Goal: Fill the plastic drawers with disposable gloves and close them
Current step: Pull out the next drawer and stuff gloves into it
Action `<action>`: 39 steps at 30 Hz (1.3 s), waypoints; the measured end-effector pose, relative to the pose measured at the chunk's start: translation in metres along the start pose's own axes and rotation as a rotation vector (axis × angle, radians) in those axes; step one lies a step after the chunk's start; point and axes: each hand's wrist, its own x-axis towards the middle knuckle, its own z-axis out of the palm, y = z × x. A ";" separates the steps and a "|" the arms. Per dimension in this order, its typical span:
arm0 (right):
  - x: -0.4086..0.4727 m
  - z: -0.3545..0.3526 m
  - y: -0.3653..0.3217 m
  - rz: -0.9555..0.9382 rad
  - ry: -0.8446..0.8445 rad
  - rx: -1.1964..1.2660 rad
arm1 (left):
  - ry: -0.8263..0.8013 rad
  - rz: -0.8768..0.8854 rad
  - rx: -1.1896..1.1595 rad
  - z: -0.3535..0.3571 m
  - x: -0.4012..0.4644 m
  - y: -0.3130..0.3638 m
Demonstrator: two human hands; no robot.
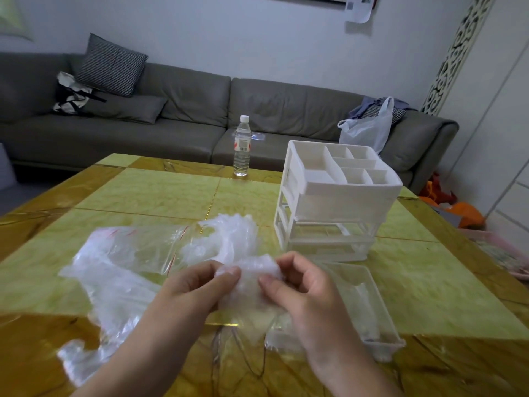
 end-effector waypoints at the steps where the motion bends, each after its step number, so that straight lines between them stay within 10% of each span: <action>1: 0.002 -0.002 0.001 0.018 0.015 0.036 | 0.007 -0.014 -0.056 -0.001 0.000 -0.001; 11: 0.006 -0.027 -0.012 0.046 0.136 0.289 | 0.002 -0.110 -0.212 -0.004 0.007 -0.008; 19: 0.002 -0.028 -0.011 0.086 -0.156 0.152 | -0.267 -0.221 -0.109 0.000 -0.001 0.002; 26: 0.011 -0.028 -0.004 0.113 0.039 0.358 | 0.069 -0.030 -0.132 -0.003 0.006 -0.007; 31: -0.003 -0.013 -0.009 0.290 -0.136 0.230 | 0.132 0.005 -0.127 0.004 0.002 -0.007; 39: 0.006 -0.028 -0.015 0.202 0.164 0.229 | 0.358 0.048 -0.144 -0.018 0.013 0.002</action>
